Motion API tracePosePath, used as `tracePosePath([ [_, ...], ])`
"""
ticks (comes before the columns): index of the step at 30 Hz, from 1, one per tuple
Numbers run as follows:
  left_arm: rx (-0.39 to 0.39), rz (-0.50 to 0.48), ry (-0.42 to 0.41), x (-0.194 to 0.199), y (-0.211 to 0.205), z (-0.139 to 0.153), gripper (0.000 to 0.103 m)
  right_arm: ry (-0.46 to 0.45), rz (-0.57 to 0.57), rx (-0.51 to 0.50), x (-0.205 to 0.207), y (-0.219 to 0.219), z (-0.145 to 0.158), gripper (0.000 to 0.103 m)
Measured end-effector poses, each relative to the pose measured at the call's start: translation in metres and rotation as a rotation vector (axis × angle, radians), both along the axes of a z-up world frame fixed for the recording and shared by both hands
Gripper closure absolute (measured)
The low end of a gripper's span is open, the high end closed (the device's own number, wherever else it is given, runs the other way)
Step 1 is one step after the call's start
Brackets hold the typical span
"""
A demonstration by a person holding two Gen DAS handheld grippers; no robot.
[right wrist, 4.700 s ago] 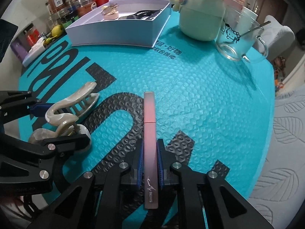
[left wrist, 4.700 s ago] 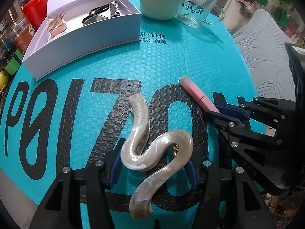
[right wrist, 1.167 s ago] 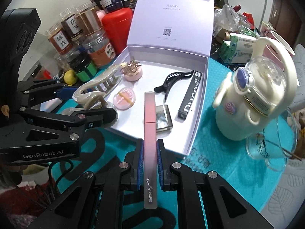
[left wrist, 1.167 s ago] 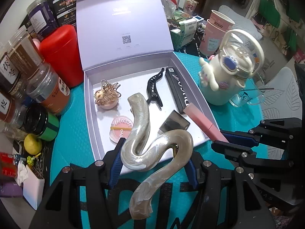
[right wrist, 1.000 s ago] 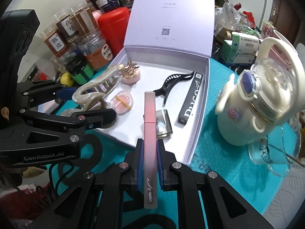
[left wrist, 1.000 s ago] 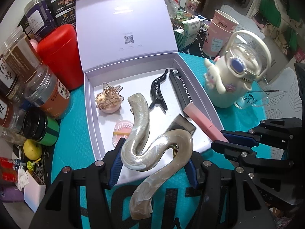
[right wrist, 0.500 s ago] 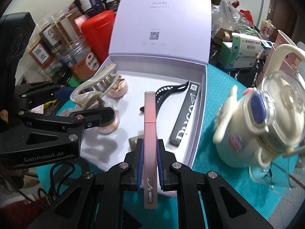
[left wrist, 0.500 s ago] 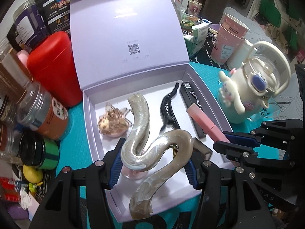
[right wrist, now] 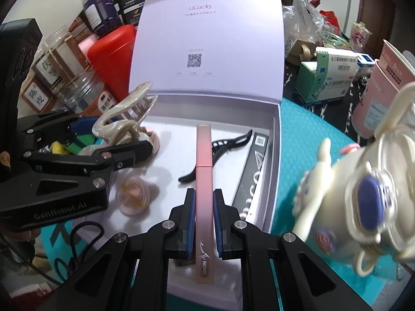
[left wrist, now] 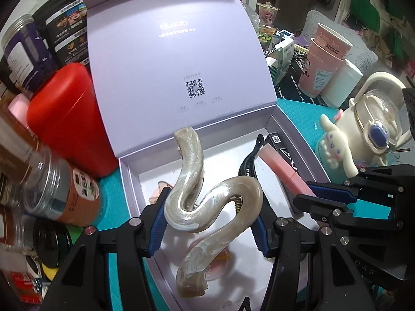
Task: Organize rigid objects
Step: 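Lower the claw clip into the box with the left tool while the right tool lowers the pink tube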
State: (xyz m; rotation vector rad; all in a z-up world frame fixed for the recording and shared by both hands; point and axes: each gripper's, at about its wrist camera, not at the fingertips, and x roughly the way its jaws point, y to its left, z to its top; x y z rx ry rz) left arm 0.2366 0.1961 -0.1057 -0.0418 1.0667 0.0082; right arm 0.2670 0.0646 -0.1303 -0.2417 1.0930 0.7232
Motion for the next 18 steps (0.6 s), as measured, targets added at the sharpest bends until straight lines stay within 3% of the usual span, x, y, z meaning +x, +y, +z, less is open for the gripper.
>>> tracePosePath([
  [18, 0.016, -0.082, 0.037, 0.035, -0.001, -0.02, 0.047, 0.02, -0.032, -0.002, 0.032, 0.019, -0.027, 0.09],
])
